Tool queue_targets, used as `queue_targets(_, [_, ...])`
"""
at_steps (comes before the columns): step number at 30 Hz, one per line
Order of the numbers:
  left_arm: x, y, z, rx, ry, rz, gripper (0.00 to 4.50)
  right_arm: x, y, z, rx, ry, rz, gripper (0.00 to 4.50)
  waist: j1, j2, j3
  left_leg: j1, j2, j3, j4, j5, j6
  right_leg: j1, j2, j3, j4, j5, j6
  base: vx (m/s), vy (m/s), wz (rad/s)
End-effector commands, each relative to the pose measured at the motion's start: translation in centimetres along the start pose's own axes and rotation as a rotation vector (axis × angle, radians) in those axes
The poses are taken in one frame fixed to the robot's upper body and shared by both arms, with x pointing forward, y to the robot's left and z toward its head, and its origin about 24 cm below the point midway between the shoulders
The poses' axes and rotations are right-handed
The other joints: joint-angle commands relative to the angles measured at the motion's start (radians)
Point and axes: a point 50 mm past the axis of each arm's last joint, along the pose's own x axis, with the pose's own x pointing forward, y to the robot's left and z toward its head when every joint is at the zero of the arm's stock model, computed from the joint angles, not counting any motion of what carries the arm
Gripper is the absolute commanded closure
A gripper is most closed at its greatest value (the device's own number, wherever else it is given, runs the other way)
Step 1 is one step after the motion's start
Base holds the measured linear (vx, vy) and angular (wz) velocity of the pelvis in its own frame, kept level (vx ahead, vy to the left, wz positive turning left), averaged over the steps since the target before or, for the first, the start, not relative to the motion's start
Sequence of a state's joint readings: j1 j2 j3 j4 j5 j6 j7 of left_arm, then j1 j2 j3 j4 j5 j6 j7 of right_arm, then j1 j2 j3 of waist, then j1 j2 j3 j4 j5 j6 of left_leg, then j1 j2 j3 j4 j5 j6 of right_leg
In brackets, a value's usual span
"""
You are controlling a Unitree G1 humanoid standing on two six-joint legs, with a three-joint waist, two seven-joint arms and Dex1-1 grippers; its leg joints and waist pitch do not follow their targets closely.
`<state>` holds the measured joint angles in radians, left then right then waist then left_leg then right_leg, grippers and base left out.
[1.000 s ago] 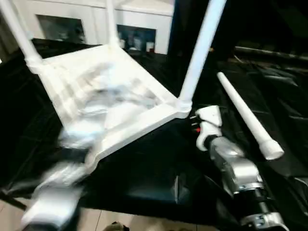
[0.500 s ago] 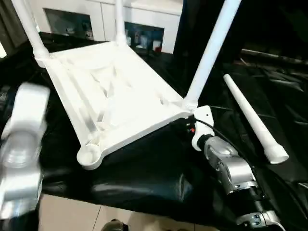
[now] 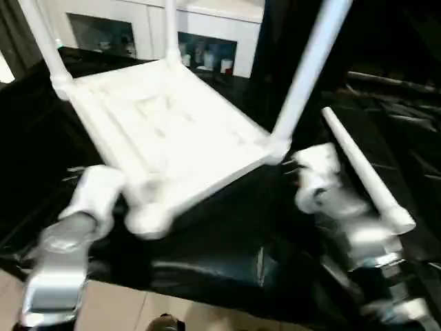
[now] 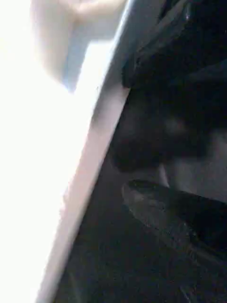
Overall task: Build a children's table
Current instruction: Rotate table base, then pick table leg
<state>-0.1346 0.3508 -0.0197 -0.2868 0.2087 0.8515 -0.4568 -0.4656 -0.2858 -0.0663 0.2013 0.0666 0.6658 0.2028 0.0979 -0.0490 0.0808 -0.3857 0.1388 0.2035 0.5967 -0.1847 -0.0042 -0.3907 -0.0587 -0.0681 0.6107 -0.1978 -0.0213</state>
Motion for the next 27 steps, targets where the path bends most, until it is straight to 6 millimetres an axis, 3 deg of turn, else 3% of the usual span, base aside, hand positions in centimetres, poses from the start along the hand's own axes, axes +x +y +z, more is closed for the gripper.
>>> queue_targets(1, [0.4, -2.1, 0.8, 0.014, -0.015, -0.136, 0.61, -0.4, -1.9, 0.7, 0.006, 0.018, -0.057, 0.52, -0.007, 0.027, -0.058, 0.034, 0.1, -0.055, -0.083, -0.205, -0.035, 0.027, -0.105, 0.072, -0.072, -0.132, -0.164, 0.0, 0.0, 0.0])
queue_targets(3, [0.6, -3.2, 1.3, 0.026, -0.031, -0.203, 0.43, -0.6, -3.5, 1.3, -0.005, 0.035, -0.084, 0.36, -0.011, 0.019, -0.06, 0.034, 0.099, -0.053, -0.081, -0.205, -0.029, 0.032, -0.106, 0.071, -0.074, -0.139, -0.173, 0.0, 0.0, 0.0])
queue_targets(4, [0.6, -4.2, 2.1, 0.028, -0.062, -0.27, 0.31, -0.7, -5.2, 1.8, -0.015, 0.065, -0.11, 0.33, -0.012, 0.019, -0.057, 0.033, 0.097, -0.054, -0.08, -0.201, -0.021, 0.034, -0.106, 0.07, -0.075, -0.149, -0.181, 0.0, 0.0, 0.0])
queue_targets(5, [0.6, -4.2, 2.1, 0.028, -0.062, -0.27, 0.24, -0.7, -5.2, 1.8, -0.015, 0.065, -0.11, 0.23, -0.012, 0.02, -0.057, 0.036, 0.098, -0.053, -0.077, -0.199, -0.019, 0.034, -0.106, 0.07, -0.076, -0.15, -0.187, 0.0, 0.0, 0.0])
queue_targets(7, [0.6, -4.8, 2.7, 0.022, -0.089, -0.308, 0.19, -0.8, -6.1, 2.0, -0.01, 0.092, -0.119, 0.03, -0.012, 0.022, -0.055, 0.026, 0.096, -0.052, -0.073, -0.167, -0.001, 0.04, -0.109, 0.07, -0.075, -0.131, -0.199, 0.0, 0.0, 0.0])
queue_targets(11, [0.2, -6.2, 3.9, 0.041, -0.184, -0.428, 0.04, -1.2, -9.3, 2.6, 0.019, 0.164, -0.177, 0.0, -0.017, 0.014, -0.059, 0.026, 0.094, -0.051, -0.066, -0.123, 0.038, 0.046, -0.106, 0.064, -0.071, -0.103, -0.241, 0.0, 0.0, 0.0])
queue_targets(14, [-0.3, -6.3, 4.3, 0.073, -0.242, -0.486, 0.04, -1.4, -10.9, 3.0, 0.02, 0.207, -0.177, 0.0, -0.013, 0.014, -0.056, 0.026, 0.096, -0.047, -0.063, -0.125, 0.045, 0.044, -0.107, 0.064, -0.073, -0.113, -0.247, 0.0, 0.0, 0.0])
queue_targets(21, [-1.3, -5.7, 4.4, 0.095, -0.28, -0.576, 0.04, -1.2, -12.1, 2.5, -0.006, 0.339, -0.073, 0.0, -0.018, 0.016, -0.048, 0.024, 0.098, -0.048, -0.062, -0.16, 0.047, 0.043, -0.107, 0.063, -0.078, -0.176, -0.261, 0.0, 0.0, 0.0])
queue_targets(24, [-1.6, -5.6, 4.3, 0.106, -0.277, -0.608, 0.04, -1.1, -12.6, 2.1, -0.007, 0.391, -0.07, 0.0, -0.021, 0.016, -0.051, 0.024, 0.098, -0.047, -0.06, -0.155, 0.043, 0.043, -0.106, 0.062, -0.075, -0.167, -0.278, 0.0, 0.0, 0.0])
queue_targets(25, [-1.7, -5.7, 4.3, 0.108, -0.277, -0.621, 0.04, -1.1, -12.8, 1.9, 0.003, 0.412, -0.066, 0.0, -0.021, 0.009, -0.051, 0.023, 0.098, -0.047, -0.059, -0.147, 0.044, 0.043, -0.106, 0.061, -0.071, -0.16, -0.286, 0.0, 0.0, 0.0])
queue_targets(27, [-1.9, -5.7, 4.4, 0.109, -0.279, -0.637, 0.04, -1.0, -13.0, 1.7, 0.01, 0.425, -0.069, 0.0, -0.019, 0.013, -0.049, 0.022, 0.099, -0.046, -0.057, -0.143, 0.049, 0.043, -0.108, 0.062, -0.07, -0.165, -0.287, 0.0, 0.0, 0.0])
